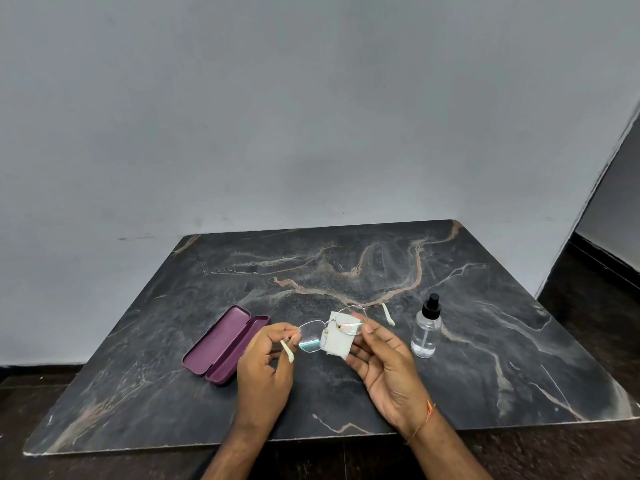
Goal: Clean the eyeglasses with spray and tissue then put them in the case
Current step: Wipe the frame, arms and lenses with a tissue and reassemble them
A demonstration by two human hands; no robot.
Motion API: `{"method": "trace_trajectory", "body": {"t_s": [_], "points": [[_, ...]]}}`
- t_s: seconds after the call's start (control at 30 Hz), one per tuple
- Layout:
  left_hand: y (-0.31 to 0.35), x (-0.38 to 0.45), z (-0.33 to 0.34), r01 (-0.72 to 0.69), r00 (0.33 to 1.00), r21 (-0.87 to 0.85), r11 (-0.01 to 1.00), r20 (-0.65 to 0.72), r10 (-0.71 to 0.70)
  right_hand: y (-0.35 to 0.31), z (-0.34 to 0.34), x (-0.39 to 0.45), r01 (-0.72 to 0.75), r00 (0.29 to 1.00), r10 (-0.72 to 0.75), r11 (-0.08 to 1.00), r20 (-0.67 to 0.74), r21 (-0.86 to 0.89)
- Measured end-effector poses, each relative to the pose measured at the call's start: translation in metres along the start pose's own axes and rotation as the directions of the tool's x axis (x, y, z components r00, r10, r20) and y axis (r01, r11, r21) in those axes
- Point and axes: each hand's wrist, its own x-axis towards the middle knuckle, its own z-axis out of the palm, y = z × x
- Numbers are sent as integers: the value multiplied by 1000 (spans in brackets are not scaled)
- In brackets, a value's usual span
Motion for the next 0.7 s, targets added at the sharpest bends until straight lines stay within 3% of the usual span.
{"method": "trace_trajectory", "body": {"t_s": [0.2, 0.7], "points": [[-1, -1, -1, 27, 1000, -6, 1000, 3, -27, 3, 3, 3, 30, 998, -31, 999, -56, -29], [-3, -1, -2, -27, 998, 54, 998, 59, 24, -1, 6, 0, 84, 985, -71, 993, -156, 84]]}}
